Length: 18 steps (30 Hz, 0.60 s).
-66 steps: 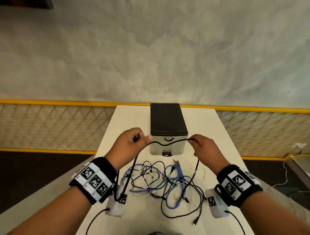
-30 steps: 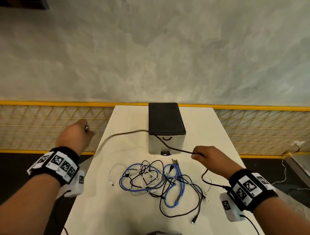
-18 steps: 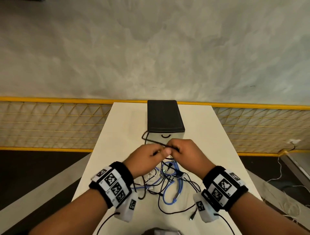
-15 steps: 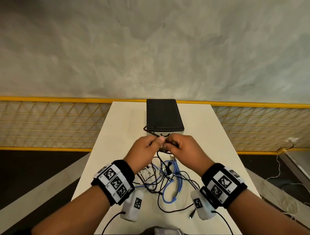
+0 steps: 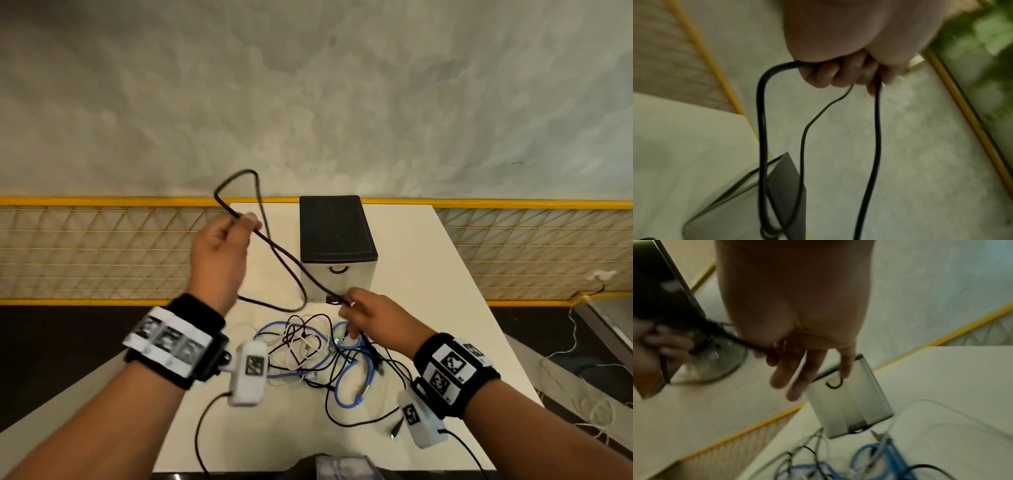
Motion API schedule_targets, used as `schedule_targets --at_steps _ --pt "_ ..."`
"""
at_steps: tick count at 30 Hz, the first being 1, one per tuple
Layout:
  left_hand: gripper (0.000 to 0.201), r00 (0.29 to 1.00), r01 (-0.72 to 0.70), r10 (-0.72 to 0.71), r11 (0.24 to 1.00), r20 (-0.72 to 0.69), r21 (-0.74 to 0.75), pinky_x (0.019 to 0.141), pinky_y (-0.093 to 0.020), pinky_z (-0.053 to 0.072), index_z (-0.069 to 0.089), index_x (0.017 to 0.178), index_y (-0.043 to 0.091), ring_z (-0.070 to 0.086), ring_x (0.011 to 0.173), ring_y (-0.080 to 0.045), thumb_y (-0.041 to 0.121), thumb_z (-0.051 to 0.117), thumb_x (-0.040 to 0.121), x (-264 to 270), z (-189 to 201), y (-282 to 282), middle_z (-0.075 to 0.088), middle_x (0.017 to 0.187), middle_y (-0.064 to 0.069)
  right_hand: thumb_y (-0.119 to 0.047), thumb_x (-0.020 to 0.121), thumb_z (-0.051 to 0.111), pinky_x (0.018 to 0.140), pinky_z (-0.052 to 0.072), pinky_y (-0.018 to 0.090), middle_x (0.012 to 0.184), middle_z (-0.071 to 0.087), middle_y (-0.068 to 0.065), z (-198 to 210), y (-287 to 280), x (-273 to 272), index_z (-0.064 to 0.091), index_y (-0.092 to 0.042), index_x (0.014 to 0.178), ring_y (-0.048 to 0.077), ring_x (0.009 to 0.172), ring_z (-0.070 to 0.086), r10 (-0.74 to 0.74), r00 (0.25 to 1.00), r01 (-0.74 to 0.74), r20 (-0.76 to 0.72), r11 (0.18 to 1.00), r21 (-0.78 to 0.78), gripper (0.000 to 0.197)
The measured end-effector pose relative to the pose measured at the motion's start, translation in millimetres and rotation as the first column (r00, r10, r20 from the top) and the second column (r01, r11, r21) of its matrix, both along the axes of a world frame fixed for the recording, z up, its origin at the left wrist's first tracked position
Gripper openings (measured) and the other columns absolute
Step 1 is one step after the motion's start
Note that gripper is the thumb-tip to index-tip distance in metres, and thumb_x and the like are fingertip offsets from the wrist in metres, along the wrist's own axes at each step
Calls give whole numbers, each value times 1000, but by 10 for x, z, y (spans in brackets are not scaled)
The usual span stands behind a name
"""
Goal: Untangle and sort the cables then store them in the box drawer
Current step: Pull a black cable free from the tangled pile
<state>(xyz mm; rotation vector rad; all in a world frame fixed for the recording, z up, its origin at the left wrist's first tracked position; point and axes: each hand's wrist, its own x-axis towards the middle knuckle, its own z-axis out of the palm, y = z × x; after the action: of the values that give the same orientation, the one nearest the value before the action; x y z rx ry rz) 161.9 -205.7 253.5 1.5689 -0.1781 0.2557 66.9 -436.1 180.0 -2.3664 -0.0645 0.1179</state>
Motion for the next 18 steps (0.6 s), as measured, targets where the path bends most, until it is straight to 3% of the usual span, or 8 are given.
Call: schedule_targets --at_steps 3,5,6,8,11,13,15,18 --pt "22 994 -80 70 989 88 121 61 -29 42 73 80 16 51 58 -8 33 61 89 174 51 265 62 60 12 -42 92 57 71 51 37 70 65 -2 -160 -99 -101 55 -25 71 8 64 61 -13 998 13 -57 1000 -1 28" --pt "26 986 -159 148 974 79 164 54 -24 36 71 83 10 42 50 -3 32 60 91 267 -6 436 53 50 13 -46 89 61 73 52 35 76 67 -1 -236 -129 -158 61 -20 77 9 70 63 2 993 -1 -116 1000 8 28" --pt "31 978 -206 194 962 79 179 54 -26 34 70 83 6 39 49 -7 35 60 89 318 -43 548 50 50 9 -48 88 61 74 51 33 80 69 -1 -277 -169 -181 64 -19 82 9 74 64 -13 991 13 -134 1000 0 29" --pt "40 960 -280 268 937 83 210 56 -33 31 66 81 0 35 53 -18 39 61 86 398 -85 769 45 58 -2 -44 89 62 70 47 23 83 68 -6 -358 -307 -252 66 -21 86 6 77 61 -28 987 16 -157 997 -77 24" --pt "41 934 -354 343 858 99 373 55 -34 32 58 73 -2 36 52 -24 35 59 89 432 -112 1061 43 59 -10 -28 89 63 71 36 20 91 66 -6 -482 -502 -420 69 -19 97 8 83 54 66 958 -151 -280 943 -296 14" --pt "44 931 -353 352 798 99 489 56 -35 36 56 69 -2 42 55 -30 35 57 92 380 -147 1149 46 59 -15 -21 84 63 75 37 21 90 65 -8 -619 -565 -567 69 -21 103 12 89 57 98 915 -257 -390 888 -381 20" --pt "43 933 -318 358 762 43 563 60 -38 39 57 71 0 48 63 -32 38 58 93 335 -228 1163 52 65 -16 -18 82 60 86 42 24 109 67 -3 -805 -583 -721 68 -24 108 18 107 59 107 883 -324 -457 843 -429 29" --pt "34 928 -136 348 650 -133 748 72 -39 43 63 92 3 57 87 -35 36 64 90 321 -402 1137 59 88 -12 -15 83 53 99 40 29 127 57 -2 -1069 -572 -925 63 -30 118 20 122 52 116 848 -382 -517 811 -444 40"
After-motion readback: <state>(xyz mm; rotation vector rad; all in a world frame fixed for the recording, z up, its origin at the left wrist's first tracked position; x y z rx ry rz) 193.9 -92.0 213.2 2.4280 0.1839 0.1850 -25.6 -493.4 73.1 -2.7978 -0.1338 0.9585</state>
